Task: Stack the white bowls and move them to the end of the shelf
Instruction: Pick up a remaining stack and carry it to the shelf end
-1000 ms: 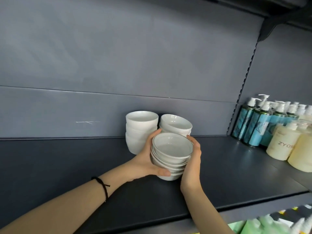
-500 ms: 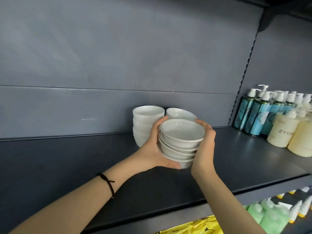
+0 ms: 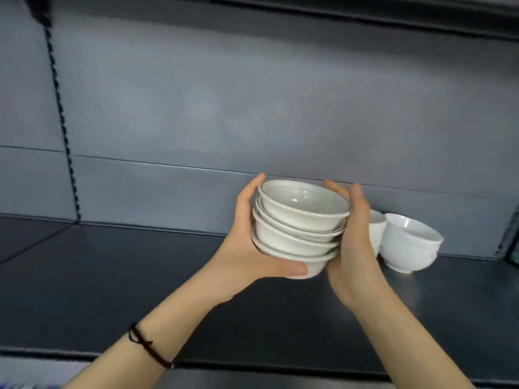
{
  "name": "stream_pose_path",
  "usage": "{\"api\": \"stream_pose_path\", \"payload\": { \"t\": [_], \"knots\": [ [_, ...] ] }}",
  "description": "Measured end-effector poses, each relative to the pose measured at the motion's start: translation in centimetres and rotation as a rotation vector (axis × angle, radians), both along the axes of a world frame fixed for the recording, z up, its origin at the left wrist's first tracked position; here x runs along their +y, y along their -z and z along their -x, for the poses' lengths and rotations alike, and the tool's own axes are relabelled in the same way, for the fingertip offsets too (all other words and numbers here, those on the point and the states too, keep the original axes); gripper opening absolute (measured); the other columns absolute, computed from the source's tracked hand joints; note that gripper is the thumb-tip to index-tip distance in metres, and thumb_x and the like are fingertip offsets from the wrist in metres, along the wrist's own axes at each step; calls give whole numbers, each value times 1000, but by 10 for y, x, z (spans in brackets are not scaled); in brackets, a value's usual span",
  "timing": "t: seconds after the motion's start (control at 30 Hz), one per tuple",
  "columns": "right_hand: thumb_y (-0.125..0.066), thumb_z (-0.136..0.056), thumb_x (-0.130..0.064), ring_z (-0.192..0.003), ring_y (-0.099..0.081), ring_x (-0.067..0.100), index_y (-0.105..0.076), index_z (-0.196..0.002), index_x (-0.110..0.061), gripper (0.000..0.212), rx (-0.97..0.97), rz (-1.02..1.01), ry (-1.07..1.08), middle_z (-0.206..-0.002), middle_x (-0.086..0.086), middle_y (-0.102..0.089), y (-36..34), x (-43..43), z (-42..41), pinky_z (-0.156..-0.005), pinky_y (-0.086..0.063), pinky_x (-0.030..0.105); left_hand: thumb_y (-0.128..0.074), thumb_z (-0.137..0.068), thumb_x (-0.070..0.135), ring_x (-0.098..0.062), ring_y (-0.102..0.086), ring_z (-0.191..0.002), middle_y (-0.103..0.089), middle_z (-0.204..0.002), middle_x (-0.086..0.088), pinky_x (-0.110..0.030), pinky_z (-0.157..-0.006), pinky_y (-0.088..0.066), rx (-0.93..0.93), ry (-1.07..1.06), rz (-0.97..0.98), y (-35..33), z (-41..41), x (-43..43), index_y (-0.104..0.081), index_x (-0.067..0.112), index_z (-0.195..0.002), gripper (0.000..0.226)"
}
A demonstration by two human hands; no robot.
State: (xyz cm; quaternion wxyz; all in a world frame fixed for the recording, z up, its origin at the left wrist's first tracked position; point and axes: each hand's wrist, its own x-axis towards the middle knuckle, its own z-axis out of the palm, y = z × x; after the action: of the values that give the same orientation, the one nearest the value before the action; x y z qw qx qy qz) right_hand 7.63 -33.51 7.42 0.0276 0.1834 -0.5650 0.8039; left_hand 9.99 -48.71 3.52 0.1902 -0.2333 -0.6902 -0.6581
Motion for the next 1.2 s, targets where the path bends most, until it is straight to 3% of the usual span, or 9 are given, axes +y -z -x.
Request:
{"api": "stream_pose_path", "payload": {
  "t": [0.1, 0.17, 0.3, 0.37, 0.77, 0.87, 1.0, 1.07, 1.2],
  "knots": [
    [-43, -73, -73, -92, -69, -4, -64, -101, -48, 43, 72, -95, -156, -104, -18, -73, 4, -62, -20, -79, -51, 22, -86, -52, -3, 11, -53, -119, -50, -118, 45, -27, -98, -52, 2, -136, 22, -2, -41, -63, -13, 52, -138, 126],
    [-50, -57, -80, -106, -64, -6, -49, -123, -51, 71, 129, -150, -306, -123, -19, -65, 12, -101, -32, -84, -51, 20, -90, -51, 4, 7, -51, -123, -50, -125, 40, -25, -97, -51, -14, -205, 24, -1, -69, -106, -12, 50, -142, 128],
    [-79, -43, -78, -123, -57, 1, -35, -139, -47, 111, 205, -178, -591, -133, -18, -60, 24, -180, -58, -101, -49, 30, -88, -49, 19, 3, -50, -127, -47, -133, 33, -18, -94, -49, -21, -354, 29, 3, -128, -183, -11, 50, -143, 127],
    [-86, -40, -71, -127, -55, 5, -33, -141, -43, 117, 235, -186, -678, -131, -19, -62, 29, -222, -74, -109, -42, 36, -89, -48, 23, 2, -49, -128, -46, -136, 31, -21, -99, -48, -14, -431, 38, 6, -158, -218, -11, 50, -143, 126],
    [-93, -34, -61, -128, -54, 9, -35, -138, -45, 120, 234, -206, -1007, -133, -15, -60, 41, -442, -161, -114, -39, 44, -88, -48, 24, 6, -51, -123, -50, -127, 36, -13, -91, -48, -12, -709, 44, 21, -292, -399, -12, 45, -141, 122],
    [-92, -32, -61, -131, -52, 11, -35, -137, -46, 120, 234, -202, -1061, -136, -12, -58, 42, -490, -176, -111, -41, 41, -90, -47, 28, 3, -49, -127, -47, -131, 33, -14, -94, -46, 3, -788, 70, 23, -312, -441, -14, 47, -141, 122],
    [-91, -31, -64, -122, -58, 5, -38, -132, -48, 115, 201, -210, -1167, -123, -20, -66, 49, -557, -189, -98, -52, 31, -92, -44, 54, 5, -48, -128, -47, -133, 34, -10, -95, -43, 0, -867, 78, 26, -332, -493, -14, 40, -142, 126],
    [-88, -33, -68, -118, -60, 1, -40, -130, -48, 110, 217, -219, -1210, -121, -22, -67, 52, -592, -194, -94, -55, 28, -91, -44, 55, 6, -47, -128, -45, -139, 26, -9, -94, -43, -7, -899, 73, 28, -340, -521, -14, 38, -142, 126],
    [-87, -36, -69, -128, -54, 7, -34, -139, -44, 119, 221, -227, -1233, -132, -16, -61, 62, -669, -204, -103, -50, 35, -93, -46, 47, 3, -43, -133, -36, -148, 12, -10, -97, -41, -48, -921, 78, 38, -354, -587, -7, 42, -143, 130]
  ]
}}
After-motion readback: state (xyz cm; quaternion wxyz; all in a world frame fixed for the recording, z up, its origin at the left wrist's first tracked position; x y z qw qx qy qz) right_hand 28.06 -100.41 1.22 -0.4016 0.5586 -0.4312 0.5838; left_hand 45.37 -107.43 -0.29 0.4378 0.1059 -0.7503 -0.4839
